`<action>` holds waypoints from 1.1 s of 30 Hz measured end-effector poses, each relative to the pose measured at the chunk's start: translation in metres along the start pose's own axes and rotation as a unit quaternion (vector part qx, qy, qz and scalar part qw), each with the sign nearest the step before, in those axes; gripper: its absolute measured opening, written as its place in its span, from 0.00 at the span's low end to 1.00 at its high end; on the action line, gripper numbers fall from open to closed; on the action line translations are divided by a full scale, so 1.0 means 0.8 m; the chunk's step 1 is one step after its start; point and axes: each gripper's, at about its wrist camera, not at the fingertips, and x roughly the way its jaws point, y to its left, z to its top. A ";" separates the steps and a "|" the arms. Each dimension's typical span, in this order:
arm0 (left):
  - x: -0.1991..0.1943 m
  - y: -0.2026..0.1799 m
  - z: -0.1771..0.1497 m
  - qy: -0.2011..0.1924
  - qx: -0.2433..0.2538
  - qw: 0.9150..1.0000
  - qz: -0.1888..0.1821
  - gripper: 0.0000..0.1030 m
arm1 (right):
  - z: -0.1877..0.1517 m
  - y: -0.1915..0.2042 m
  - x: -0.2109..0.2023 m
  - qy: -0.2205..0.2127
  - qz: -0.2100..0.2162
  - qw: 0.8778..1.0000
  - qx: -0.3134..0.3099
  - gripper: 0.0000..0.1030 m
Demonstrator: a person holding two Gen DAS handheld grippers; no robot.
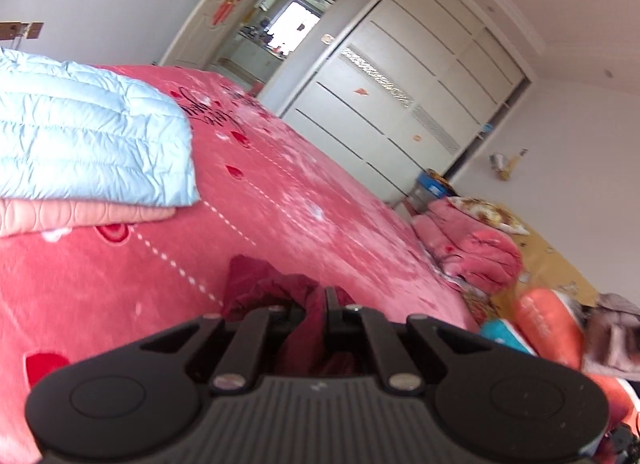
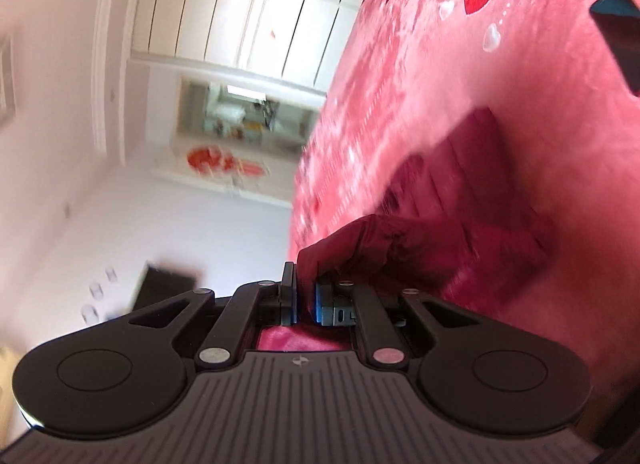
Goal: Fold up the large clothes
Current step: 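Lift the hem with both grippers and fold it over the jacket body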
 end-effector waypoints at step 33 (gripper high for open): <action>0.191 0.010 0.032 -0.009 0.046 0.993 0.107 0.54 | 0.075 -0.074 0.102 -0.175 -0.104 0.972 -0.119 0.96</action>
